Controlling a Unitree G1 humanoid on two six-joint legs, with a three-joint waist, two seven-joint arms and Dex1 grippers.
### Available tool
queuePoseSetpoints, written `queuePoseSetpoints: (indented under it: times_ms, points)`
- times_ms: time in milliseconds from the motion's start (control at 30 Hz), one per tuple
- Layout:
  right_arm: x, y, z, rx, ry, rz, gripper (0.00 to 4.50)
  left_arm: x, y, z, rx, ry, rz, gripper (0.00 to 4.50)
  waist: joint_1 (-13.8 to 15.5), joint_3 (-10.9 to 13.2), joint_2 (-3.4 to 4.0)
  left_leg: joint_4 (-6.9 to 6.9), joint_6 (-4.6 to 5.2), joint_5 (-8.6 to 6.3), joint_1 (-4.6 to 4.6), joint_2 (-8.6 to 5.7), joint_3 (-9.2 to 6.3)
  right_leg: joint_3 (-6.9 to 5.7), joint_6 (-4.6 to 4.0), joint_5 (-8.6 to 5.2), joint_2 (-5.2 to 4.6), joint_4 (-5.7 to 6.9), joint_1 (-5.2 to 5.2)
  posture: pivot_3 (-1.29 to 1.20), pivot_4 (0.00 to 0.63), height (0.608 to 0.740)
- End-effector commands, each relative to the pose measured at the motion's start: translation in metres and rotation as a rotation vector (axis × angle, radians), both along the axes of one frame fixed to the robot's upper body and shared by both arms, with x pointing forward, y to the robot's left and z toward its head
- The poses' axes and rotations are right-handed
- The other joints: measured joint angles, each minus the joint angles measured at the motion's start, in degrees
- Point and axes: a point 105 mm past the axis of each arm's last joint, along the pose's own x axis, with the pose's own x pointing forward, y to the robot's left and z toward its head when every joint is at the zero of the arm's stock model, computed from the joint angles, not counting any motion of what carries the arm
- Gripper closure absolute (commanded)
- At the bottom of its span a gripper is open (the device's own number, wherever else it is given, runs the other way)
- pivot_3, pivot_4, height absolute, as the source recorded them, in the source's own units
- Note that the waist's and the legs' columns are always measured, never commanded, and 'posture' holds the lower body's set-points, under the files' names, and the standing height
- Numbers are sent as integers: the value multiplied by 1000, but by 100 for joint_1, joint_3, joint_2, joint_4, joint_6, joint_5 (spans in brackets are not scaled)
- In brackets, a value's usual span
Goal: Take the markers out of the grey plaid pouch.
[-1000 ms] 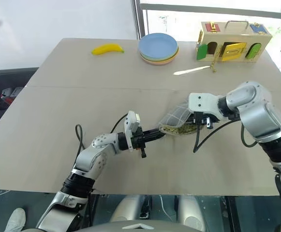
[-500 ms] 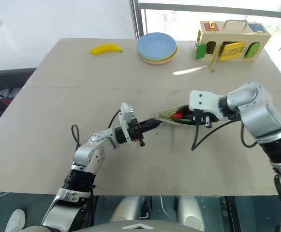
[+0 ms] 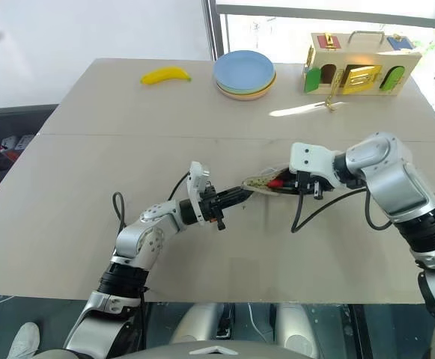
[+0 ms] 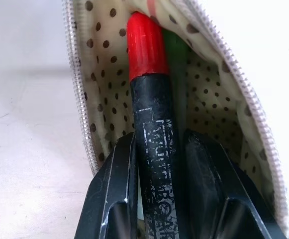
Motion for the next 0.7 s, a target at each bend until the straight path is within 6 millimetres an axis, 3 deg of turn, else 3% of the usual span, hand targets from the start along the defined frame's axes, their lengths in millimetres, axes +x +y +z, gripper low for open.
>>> queuePoseSetpoints:
  times_ms: [33, 267, 467, 700]
  points:
    - [1, -1, 5, 0, -31, 3, 3718, -4, -3, 9, -18, -37, -19, 4500, -1, 0, 0, 0, 0, 0, 0, 0, 0, 0, 0, 0, 0, 0, 0, 0, 150, 740]
    - [0, -3, 2, -9, -13, 6, 3718, -4, -2, 9, -11, -39, -22, 4500, -1, 0, 0, 0, 0, 0, 0, 0, 0, 0, 0, 0, 1, 0, 0, 0, 150, 740]
    - [3, -2, 3, -2, -47, 1, 1353, -5, -1, 8, -7, -36, -28, 4500, 1, 0, 0, 0, 0, 0, 0, 0, 0, 0, 0, 0, 1, 0, 0, 0, 150, 740]
    - [4, -6, 0, -15, -45, -15, 1353, -5, -2, 7, -2, -36, -30, 4500, 0, 0, 0, 1, 0, 0, 0, 0, 0, 0, 0, 0, 2, 0, 1, 0, 150, 740]
